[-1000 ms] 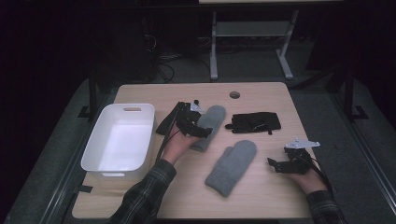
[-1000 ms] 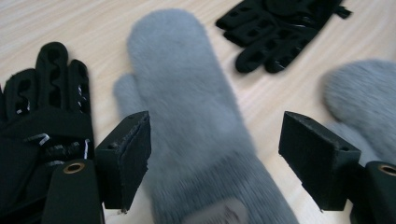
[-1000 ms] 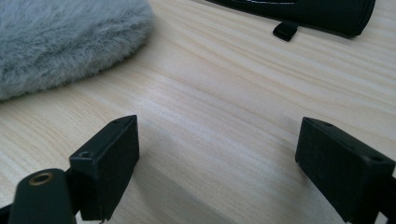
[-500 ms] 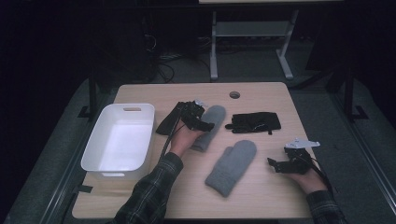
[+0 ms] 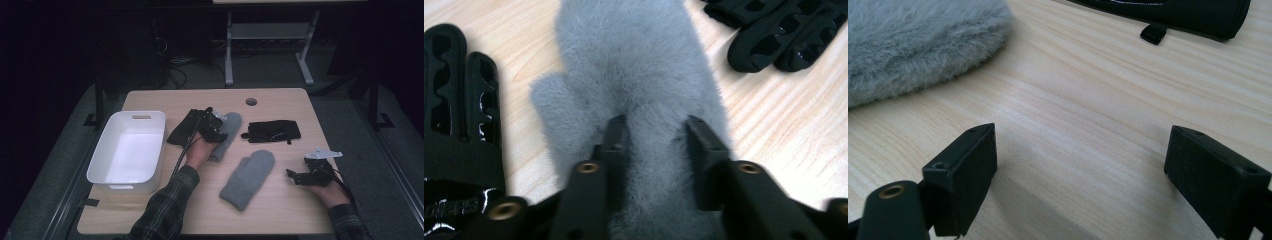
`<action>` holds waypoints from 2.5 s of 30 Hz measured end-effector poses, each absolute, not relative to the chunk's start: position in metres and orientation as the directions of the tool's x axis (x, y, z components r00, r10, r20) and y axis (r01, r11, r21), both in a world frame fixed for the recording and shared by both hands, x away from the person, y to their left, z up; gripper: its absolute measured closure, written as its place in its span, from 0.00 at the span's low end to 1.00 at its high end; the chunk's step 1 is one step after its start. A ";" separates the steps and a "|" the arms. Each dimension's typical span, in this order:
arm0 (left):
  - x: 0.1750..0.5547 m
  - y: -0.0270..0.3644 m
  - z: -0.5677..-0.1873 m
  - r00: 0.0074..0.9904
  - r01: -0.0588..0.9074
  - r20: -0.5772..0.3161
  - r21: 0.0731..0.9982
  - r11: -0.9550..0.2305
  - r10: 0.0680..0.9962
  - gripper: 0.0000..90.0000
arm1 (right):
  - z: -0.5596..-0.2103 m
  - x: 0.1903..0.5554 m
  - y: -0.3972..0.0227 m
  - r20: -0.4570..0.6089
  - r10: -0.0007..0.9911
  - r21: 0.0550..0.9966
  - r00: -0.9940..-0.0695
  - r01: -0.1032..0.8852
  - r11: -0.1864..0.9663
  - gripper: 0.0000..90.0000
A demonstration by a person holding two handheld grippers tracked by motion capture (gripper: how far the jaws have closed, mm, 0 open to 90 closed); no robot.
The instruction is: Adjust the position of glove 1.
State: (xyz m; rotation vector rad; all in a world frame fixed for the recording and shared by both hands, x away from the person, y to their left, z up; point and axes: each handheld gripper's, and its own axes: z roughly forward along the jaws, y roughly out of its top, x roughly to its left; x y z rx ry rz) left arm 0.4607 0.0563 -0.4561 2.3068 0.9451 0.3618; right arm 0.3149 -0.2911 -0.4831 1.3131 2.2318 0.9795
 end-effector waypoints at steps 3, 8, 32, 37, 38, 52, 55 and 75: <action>0.460 0.057 -0.456 0.712 0.534 0.007 0.644 -0.548 0.702 0.85 | -0.483 0.315 -0.291 0.030 0.867 0.724 -0.497 0.609 0.324 0.15; 0.462 0.065 -0.453 0.724 0.544 -0.054 0.658 -0.521 0.688 0.89 | -0.483 0.315 -0.291 0.031 0.868 0.723 -0.495 0.611 0.322 0.15; 0.424 0.076 -0.400 0.798 0.503 -0.138 0.690 -0.521 0.587 0.90 | -0.483 0.315 -0.291 0.030 0.868 0.722 -0.495 0.611 0.323 0.15; 0.410 0.077 -0.394 0.808 0.502 -0.173 0.704 -0.503 0.564 0.90 | -0.483 0.315 -0.291 0.030 0.868 0.722 -0.495 0.611 0.323 0.15; 0.407 0.077 -0.392 0.816 0.494 -0.166 0.698 -0.518 0.554 0.90 | -0.483 0.315 -0.291 0.030 0.869 0.722 -0.495 0.611 0.323 0.15; 0.373 0.067 -0.388 0.832 0.496 -0.223 0.710 -0.500 0.508 0.90 | -0.483 0.315 -0.291 0.031 0.869 0.723 -0.493 0.612 0.321 0.15; 0.366 0.061 -0.389 0.834 0.495 -0.225 0.710 -0.502 0.504 0.90 | -0.483 0.315 -0.291 0.031 0.870 0.723 -0.492 0.612 0.320 0.15; 0.343 0.021 -0.408 0.845 0.496 -0.252 0.699 -0.515 0.471 0.90 | -0.483 0.315 -0.291 0.033 0.871 0.722 -0.490 0.614 0.318 0.15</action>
